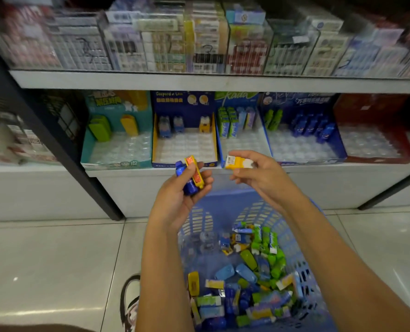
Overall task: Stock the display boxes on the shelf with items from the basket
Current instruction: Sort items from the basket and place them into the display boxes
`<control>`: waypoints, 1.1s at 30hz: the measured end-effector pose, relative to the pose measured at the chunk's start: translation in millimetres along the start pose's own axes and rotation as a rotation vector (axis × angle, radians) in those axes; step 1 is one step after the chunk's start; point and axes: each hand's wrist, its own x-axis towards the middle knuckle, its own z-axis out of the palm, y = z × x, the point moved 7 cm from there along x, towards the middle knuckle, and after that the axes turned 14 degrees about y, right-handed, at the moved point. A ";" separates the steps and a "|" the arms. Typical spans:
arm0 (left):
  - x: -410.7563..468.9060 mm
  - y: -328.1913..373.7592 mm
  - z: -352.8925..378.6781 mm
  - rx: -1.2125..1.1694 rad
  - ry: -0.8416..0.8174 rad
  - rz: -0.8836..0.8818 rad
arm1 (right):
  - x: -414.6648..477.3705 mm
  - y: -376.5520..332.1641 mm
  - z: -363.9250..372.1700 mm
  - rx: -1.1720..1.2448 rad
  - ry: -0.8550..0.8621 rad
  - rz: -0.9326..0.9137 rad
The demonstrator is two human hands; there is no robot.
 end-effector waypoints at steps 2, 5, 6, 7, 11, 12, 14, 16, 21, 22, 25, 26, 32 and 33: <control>-2.6 7.8 -2.3 -0.022 0.002 0.019 | 6.7 -10.0 12.9 -0.026 -0.091 0.002; -1.2 13.8 -8.3 -0.054 0.020 0.028 | 25.9 -26.6 28.3 -0.157 -0.076 -0.058; 0.1 14.7 -10.8 -0.067 0.025 0.026 | 33.8 -31.8 31.5 -0.223 -0.038 -0.098; 1.3 15.5 -13.5 -0.081 0.030 0.023 | 42.5 -39.4 34.4 -0.303 0.016 -0.170; 8.0 20.1 -22.4 -0.141 0.037 0.015 | 80.3 -77.2 56.9 -0.608 0.186 -0.513; 9.7 21.9 -24.2 -0.156 0.038 0.015 | 92.6 -80.8 66.5 -0.690 0.178 -0.528; 13.8 25.7 -27.3 -0.190 0.043 0.010 | 116.3 -81.4 84.2 -0.878 0.151 -0.532; 17.2 28.7 -30.5 -0.225 0.048 0.005 | 131.4 -78.2 98.6 -0.967 0.111 -0.576; 23.2 27.7 -37.1 -0.244 0.048 -0.009 | 152.3 -52.8 120.0 -1.169 0.011 -0.644; 24.2 26.2 -38.2 -0.239 0.050 -0.014 | 155.0 -52.1 121.0 -1.163 0.021 -0.657; 26.8 23.4 -40.2 -0.211 0.057 -0.023 | 162.0 -55.1 117.3 -1.065 0.080 -0.638; 27.4 22.8 -40.6 -0.205 0.057 -0.027 | 164.7 -55.6 115.1 -1.033 0.086 -0.609; 29.0 20.5 -40.4 -0.205 0.037 -0.047 | 170.8 -56.0 117.1 -1.006 0.013 -0.546; 29.1 19.5 -39.9 -0.205 0.036 -0.050 | 171.4 -54.5 118.4 -1.020 0.004 -0.553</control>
